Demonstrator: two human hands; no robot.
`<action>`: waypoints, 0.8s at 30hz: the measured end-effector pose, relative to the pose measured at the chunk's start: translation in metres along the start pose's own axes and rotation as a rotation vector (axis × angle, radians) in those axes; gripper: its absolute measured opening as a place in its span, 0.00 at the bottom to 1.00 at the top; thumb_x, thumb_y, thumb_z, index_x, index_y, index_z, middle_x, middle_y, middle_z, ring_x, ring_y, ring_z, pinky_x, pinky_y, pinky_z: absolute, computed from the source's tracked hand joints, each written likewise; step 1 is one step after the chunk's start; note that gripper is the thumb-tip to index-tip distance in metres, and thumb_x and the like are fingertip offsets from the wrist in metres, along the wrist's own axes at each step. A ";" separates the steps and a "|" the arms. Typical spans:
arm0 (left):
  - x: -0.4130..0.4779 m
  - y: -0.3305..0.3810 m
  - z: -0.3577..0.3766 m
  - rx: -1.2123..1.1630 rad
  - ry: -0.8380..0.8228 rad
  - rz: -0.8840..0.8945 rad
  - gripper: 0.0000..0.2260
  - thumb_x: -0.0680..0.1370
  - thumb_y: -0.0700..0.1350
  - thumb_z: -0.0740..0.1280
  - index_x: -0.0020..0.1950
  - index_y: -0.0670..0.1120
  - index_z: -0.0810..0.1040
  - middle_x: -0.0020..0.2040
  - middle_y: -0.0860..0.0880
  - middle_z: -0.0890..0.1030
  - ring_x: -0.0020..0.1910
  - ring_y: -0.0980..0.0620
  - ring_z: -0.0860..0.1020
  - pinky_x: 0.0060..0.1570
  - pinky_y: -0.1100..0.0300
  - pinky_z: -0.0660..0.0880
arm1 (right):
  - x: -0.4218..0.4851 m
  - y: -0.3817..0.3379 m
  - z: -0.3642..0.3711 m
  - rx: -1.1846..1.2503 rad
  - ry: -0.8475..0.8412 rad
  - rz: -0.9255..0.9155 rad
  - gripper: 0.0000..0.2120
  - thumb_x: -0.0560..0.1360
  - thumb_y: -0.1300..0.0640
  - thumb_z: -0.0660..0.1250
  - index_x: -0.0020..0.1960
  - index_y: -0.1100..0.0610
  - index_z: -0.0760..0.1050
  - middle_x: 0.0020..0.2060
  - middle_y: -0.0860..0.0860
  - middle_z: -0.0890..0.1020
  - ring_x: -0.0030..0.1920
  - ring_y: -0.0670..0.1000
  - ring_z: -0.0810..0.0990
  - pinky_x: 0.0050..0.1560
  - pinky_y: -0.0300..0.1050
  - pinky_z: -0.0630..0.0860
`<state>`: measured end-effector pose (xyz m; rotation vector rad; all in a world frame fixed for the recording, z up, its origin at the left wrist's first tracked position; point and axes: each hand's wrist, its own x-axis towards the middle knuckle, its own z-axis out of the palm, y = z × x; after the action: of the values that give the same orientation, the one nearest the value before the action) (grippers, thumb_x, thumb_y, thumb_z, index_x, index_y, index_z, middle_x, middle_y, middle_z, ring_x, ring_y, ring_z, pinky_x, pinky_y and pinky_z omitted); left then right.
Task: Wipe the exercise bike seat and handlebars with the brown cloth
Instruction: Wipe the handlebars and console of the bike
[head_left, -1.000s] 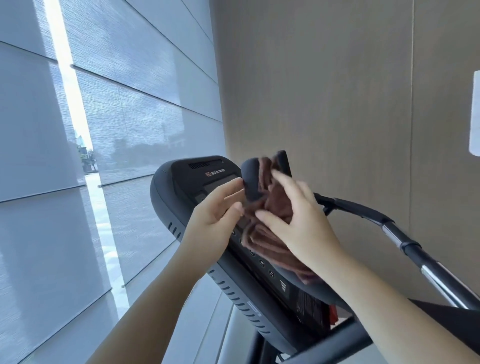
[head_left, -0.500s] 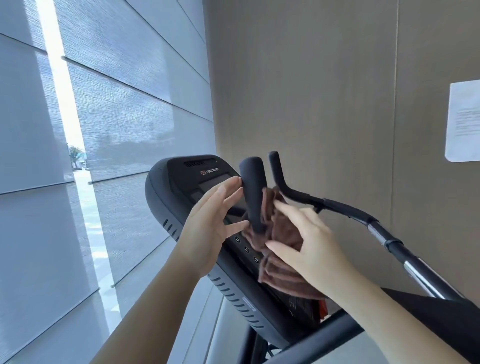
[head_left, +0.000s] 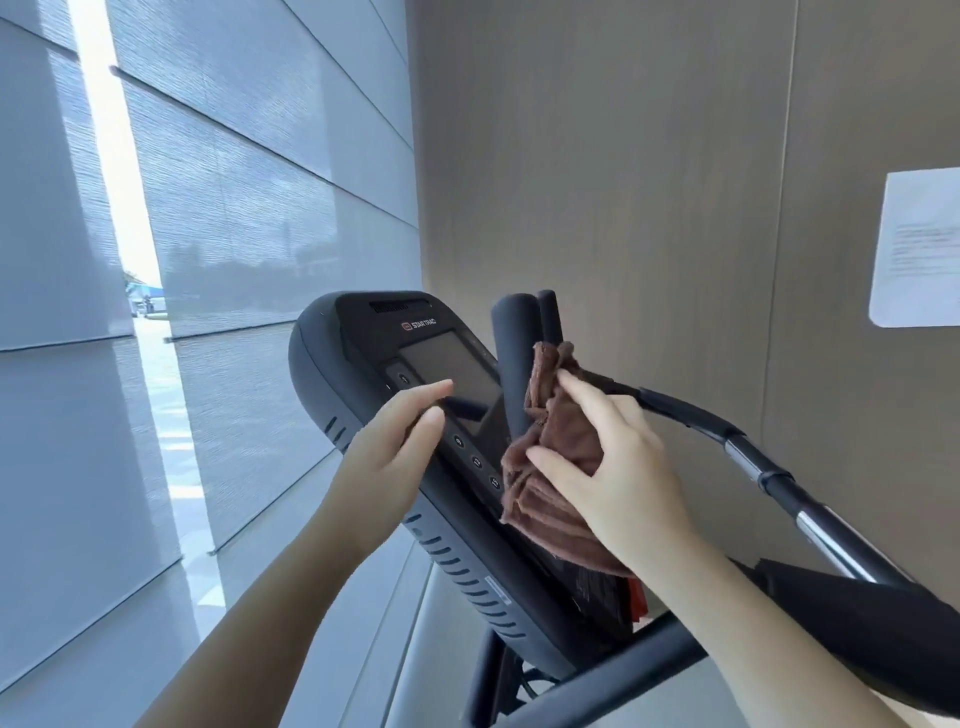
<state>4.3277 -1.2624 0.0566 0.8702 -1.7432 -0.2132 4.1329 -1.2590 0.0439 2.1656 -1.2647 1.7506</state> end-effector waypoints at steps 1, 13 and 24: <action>-0.002 -0.008 -0.002 0.202 0.011 0.106 0.14 0.78 0.47 0.60 0.63 0.49 0.73 0.63 0.58 0.73 0.65 0.63 0.67 0.65 0.63 0.62 | 0.000 0.000 0.001 -0.027 0.013 0.000 0.30 0.68 0.49 0.71 0.67 0.44 0.66 0.51 0.43 0.70 0.46 0.35 0.67 0.45 0.21 0.61; 0.029 -0.090 -0.026 0.808 -0.117 0.674 0.16 0.76 0.48 0.58 0.55 0.42 0.80 0.59 0.43 0.78 0.64 0.44 0.72 0.64 0.40 0.59 | -0.008 -0.040 0.034 -0.390 0.277 0.132 0.30 0.67 0.52 0.73 0.67 0.51 0.68 0.54 0.53 0.72 0.48 0.50 0.75 0.47 0.37 0.71; 0.033 -0.098 -0.028 0.732 -0.112 0.767 0.16 0.76 0.49 0.58 0.54 0.42 0.80 0.55 0.44 0.80 0.61 0.45 0.75 0.64 0.42 0.58 | 0.053 -0.059 0.042 -0.337 0.413 0.187 0.28 0.69 0.49 0.71 0.67 0.50 0.67 0.51 0.49 0.69 0.47 0.44 0.69 0.41 0.17 0.61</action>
<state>4.3928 -1.3462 0.0385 0.6156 -2.1608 0.9447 4.2032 -1.2716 0.0986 1.4565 -1.5432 1.7674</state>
